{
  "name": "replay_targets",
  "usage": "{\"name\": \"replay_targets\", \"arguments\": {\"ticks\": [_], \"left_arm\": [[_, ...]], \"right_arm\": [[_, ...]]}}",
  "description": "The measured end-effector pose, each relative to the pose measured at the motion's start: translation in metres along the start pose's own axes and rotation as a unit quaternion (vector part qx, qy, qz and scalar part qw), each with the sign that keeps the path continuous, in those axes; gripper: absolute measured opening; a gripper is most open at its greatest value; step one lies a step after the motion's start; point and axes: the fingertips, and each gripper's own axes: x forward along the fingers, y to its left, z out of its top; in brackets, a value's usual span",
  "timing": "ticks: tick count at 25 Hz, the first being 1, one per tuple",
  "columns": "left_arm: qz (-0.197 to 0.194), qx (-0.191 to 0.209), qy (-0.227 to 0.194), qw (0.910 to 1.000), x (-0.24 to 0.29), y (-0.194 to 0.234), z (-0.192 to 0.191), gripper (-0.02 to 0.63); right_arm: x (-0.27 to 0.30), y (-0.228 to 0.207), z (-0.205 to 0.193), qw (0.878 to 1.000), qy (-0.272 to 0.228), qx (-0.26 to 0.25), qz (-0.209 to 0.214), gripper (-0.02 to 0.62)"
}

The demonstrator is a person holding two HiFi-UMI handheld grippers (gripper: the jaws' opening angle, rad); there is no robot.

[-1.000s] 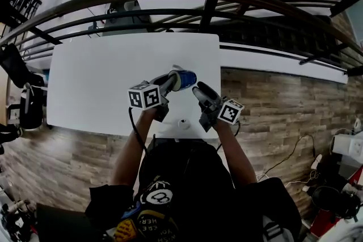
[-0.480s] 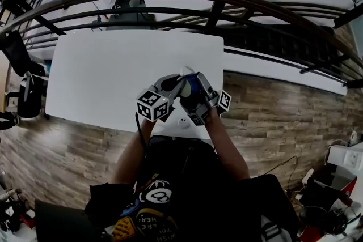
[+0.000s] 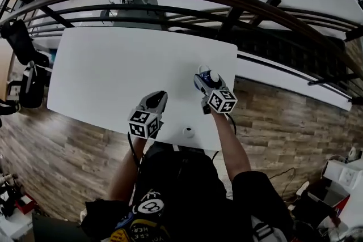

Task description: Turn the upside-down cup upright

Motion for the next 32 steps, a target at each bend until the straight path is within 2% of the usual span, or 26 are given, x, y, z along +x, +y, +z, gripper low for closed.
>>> {"name": "replay_targets", "arguments": {"ticks": [1, 2, 4, 8, 11, 15, 17, 19, 20, 24, 25, 26, 29, 32], "left_arm": [[0.011, -0.007, 0.003, 0.9999, -0.006, 0.01, -0.005, 0.028], [0.02, -0.014, 0.007, 0.9997, -0.011, 0.017, -0.01, 0.016], [0.03, -0.021, 0.016, 0.9992, -0.015, 0.023, -0.02, 0.006], [0.021, -0.016, 0.049, 0.9984, -0.012, 0.015, -0.041, 0.006], [0.008, -0.012, 0.064, 0.9979, -0.006, 0.005, -0.048, 0.006], [-0.01, -0.003, 0.069, 0.9975, 0.001, -0.012, -0.047, 0.006], [-0.022, -0.001, 0.069, 0.9974, 0.0, -0.022, -0.048, 0.006], [-0.034, -0.005, 0.068, 0.9971, -0.005, -0.03, -0.051, 0.006], [-0.038, -0.007, 0.068, 0.9969, -0.009, -0.035, -0.054, 0.006], [-0.045, -0.023, 0.085, 0.9951, -0.029, -0.057, -0.076, 0.006], [-0.052, -0.023, 0.09, 0.9943, -0.035, -0.063, -0.08, 0.006], [-0.06, -0.019, 0.093, 0.9936, -0.042, -0.069, -0.084, 0.005], [-0.088, 0.01, 0.086, 0.9924, -0.07, -0.091, -0.089, 0.006], [-0.118, 0.05, 0.059, 0.99, -0.102, -0.112, -0.08, 0.006]], "right_arm": [[0.018, -0.012, -0.01, 0.996, 0.021, -0.085, -0.032, 0.396], [0.034, -0.022, -0.018, 0.986, 0.039, -0.153, -0.055, 0.396], [0.059, -0.043, -0.03, 0.967, 0.064, -0.234, -0.08, 0.396], [0.081, -0.063, -0.046, 0.949, 0.082, -0.288, -0.098, 0.394], [0.086, -0.061, -0.049, 0.945, 0.083, -0.305, -0.086, 0.396], [0.064, -0.053, -0.052, 0.958, 0.094, -0.264, -0.062, 0.414], [0.033, -0.049, -0.058, 0.967, 0.095, -0.228, -0.068, 0.442], [-0.009, -0.049, -0.071, 0.976, 0.092, -0.176, -0.087, 0.439], [-0.034, -0.046, -0.079, 0.98, 0.089, -0.149, -0.095, 0.412], [-0.139, -0.004, -0.104, 0.985, 0.071, -0.104, -0.114, 0.085], [-0.159, 0.008, -0.111, 0.986, 0.066, -0.096, -0.119, 0.032], [-0.177, 0.02, -0.118, 0.987, 0.064, -0.087, -0.123, 0.003], [-0.22, 0.057, -0.134, 0.988, 0.055, -0.056, -0.133, 0.003], [-0.246, 0.104, -0.117, 0.991, 0.011, -0.041, -0.128, 0.003]]}}
